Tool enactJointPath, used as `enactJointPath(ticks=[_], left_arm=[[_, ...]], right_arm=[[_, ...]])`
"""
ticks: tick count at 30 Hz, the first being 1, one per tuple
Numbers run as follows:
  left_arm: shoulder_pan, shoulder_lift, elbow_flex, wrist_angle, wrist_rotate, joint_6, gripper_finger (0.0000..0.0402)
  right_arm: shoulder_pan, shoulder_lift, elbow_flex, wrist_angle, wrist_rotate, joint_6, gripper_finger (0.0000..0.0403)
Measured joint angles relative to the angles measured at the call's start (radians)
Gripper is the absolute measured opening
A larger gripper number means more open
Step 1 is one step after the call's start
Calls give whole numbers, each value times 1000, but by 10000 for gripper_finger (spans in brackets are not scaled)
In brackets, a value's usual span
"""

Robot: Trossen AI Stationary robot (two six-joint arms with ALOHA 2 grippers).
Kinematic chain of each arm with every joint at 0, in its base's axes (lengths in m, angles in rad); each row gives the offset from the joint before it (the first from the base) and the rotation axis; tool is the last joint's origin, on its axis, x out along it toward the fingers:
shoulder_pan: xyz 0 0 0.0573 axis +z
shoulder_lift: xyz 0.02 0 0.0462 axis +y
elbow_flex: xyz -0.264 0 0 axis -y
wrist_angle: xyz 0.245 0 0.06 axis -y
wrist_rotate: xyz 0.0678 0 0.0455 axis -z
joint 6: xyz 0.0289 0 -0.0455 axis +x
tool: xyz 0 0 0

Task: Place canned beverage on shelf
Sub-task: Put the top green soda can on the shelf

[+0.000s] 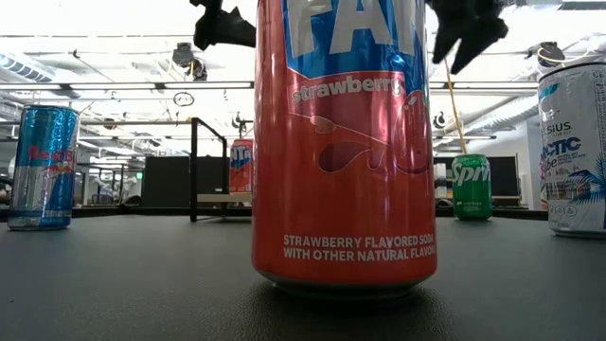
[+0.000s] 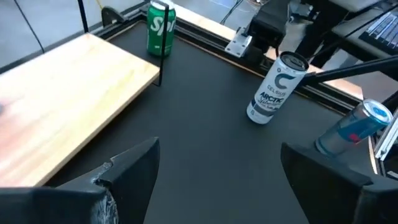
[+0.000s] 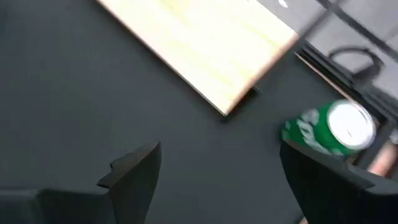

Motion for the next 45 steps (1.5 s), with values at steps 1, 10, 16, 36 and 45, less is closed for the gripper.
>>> enactJointPath(ticks=[1, 10, 16, 36, 45], left_arm=[[-7, -1, 0, -5, -15, -21, 331], [-58, -23, 0, -46, -182, -75, 331], [-66, -23, 0, -52, -183, -97, 331], [102, -23, 0, -138, -68, 119, 331], [163, -23, 0, -196, -25, 184, 331]], right_arm=[[-26, -11, 0, -21, -1, -7, 314], [-376, 3, -32, -86, -177, -135, 314], [-582, 62, -51, -43, -192, -203, 314], [-855, 332, -51, 30, -290, -247, 314], [-879, 369, -51, 55, -380, -257, 314]])
